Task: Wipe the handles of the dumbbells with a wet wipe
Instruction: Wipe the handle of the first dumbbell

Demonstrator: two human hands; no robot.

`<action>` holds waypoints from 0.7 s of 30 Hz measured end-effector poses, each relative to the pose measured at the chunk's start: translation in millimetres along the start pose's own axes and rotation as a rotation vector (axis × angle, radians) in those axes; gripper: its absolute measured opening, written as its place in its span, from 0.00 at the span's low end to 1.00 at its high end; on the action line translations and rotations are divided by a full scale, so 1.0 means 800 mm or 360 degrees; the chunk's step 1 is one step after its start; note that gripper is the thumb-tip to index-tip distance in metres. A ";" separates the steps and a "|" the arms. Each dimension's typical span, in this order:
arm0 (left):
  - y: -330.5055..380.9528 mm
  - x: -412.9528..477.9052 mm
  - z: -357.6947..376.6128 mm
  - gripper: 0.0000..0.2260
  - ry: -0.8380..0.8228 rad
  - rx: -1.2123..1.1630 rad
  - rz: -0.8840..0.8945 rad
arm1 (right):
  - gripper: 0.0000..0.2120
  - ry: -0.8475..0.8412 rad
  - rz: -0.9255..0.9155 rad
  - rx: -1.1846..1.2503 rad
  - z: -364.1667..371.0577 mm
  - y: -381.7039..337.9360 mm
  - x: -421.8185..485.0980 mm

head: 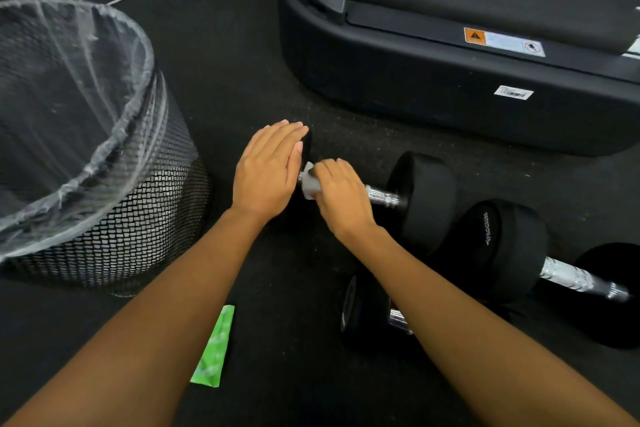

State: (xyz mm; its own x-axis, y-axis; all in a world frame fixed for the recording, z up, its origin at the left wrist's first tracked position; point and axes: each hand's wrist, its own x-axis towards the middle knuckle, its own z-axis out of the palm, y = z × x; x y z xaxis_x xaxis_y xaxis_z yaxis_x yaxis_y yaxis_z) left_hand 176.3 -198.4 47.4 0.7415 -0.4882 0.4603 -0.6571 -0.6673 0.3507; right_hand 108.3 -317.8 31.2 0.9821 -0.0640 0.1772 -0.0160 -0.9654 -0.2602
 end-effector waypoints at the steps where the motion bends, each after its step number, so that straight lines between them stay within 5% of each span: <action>1: 0.000 0.000 0.000 0.18 -0.0001 -0.0005 -0.0001 | 0.17 0.0038 0.0015 0.0000 -0.001 0.006 -0.007; 5: 0.000 -0.001 0.000 0.18 -0.0006 -0.0017 -0.0001 | 0.18 0.0125 0.0160 0.0116 0.000 0.024 -0.028; 13: 0.000 0.000 0.000 0.19 -0.0005 -0.0005 0.0000 | 0.16 -0.0224 0.0092 0.0107 0.000 0.015 0.006; 21: -0.001 0.000 0.002 0.19 0.0015 -0.0014 0.0007 | 0.13 -0.0548 0.0386 0.0239 -0.008 0.011 0.029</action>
State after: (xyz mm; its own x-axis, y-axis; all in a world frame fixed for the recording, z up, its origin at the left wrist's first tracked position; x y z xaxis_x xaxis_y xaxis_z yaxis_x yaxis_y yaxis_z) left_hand 177.2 -198.8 45.6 0.7374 -0.4856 0.4695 -0.6614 -0.6603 0.3558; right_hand 129.4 -329.3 39.1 0.9590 -0.1715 -0.2256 -0.2509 -0.8839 -0.3946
